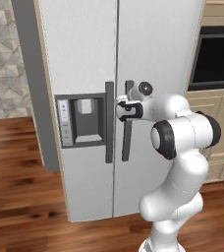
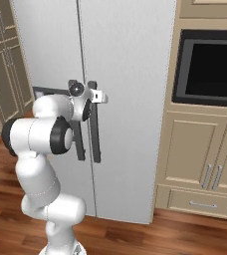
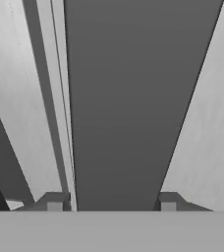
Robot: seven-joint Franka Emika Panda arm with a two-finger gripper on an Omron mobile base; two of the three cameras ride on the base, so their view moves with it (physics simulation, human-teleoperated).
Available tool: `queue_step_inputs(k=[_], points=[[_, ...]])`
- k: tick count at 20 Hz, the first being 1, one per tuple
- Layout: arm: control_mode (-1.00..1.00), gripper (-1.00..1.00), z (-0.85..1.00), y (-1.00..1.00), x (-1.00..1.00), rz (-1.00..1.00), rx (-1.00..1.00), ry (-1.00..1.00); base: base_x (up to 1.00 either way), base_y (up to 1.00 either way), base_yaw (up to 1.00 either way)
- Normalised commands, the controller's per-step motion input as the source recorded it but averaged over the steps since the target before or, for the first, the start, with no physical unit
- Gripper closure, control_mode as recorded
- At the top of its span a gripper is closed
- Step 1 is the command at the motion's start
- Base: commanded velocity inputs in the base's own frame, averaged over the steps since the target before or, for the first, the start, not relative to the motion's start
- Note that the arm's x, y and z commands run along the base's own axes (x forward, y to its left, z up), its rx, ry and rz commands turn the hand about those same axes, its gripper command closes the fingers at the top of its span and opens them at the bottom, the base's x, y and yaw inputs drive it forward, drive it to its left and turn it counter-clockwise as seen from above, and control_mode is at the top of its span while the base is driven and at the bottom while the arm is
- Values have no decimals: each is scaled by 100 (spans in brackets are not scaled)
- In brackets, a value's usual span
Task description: Take the lemon wedge from the fridge and place it on the plate with fish on the dining counter.
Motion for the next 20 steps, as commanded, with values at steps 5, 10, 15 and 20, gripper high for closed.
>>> queue_step_inputs(k=[5,10,15,20], points=[[-100,100,0,0,4,0,0,0,0,0,0],[-100,100,0,-1,-3,-4,0,0,0,0,0],[-100,100,0,-34,-79,-25,0,0,0,0,0],[-100,100,0,-54,-100,-34,0,0,0,0,0]])
